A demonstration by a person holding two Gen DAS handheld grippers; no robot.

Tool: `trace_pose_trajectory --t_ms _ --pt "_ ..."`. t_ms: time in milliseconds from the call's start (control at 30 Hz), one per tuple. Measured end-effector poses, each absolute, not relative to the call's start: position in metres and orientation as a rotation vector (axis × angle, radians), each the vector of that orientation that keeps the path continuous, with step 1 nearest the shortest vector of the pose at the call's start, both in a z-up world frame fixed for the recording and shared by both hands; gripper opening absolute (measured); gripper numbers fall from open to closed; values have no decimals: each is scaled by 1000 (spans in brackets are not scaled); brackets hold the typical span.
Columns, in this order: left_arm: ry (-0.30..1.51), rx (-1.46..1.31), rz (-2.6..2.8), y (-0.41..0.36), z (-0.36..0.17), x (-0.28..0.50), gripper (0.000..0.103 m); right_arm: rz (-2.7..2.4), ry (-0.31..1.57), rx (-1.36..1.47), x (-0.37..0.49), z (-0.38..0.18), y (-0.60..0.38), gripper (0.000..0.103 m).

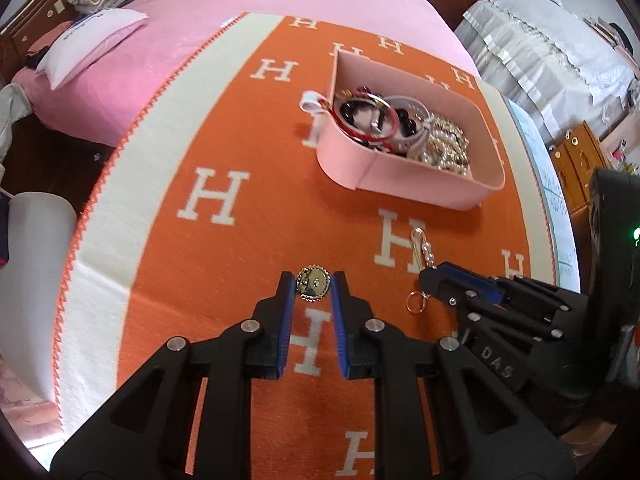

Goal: Organize jewelry
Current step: 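Grasp the coin pendant with the left gripper while the right grasps the pearl brooch pin, then carry the pendant and pin into the pink tray and open both grippers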

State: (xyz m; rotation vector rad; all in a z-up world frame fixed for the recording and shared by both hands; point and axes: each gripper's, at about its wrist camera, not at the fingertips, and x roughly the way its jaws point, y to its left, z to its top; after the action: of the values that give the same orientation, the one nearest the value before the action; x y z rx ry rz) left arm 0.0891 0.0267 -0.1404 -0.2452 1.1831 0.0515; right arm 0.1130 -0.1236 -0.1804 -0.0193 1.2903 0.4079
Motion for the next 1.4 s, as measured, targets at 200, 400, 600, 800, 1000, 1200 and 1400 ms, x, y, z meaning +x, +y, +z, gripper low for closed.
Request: trace_pose_trajectory --t_ms 200,400,600,800,1000,1200,1400 --pt "1180 -248 61 32 -138 89 16 416 1263 -97 114 -185 -108 7" --pt "1166 -203 50 28 -132 89 16 422 1238 -64 108 -173 -109 7" --pt "1147 -162 36 25 -112 96 15 430 1192 -2 100 -133 -120 7" --pt "1107 -135 6 23 -86 121 15 397 1120 70 109 -86 -144 7" --pt "1060 -104 -44 15 -67 165 15 329 1064 148 136 -55 -164 7" --pt "1049 -57 -93 2 -70 210 16 251 1075 188 165 -62 -170 7" --pt "1058 -21 -119 -9 -85 249 16 190 1086 178 189 -82 -169 7"
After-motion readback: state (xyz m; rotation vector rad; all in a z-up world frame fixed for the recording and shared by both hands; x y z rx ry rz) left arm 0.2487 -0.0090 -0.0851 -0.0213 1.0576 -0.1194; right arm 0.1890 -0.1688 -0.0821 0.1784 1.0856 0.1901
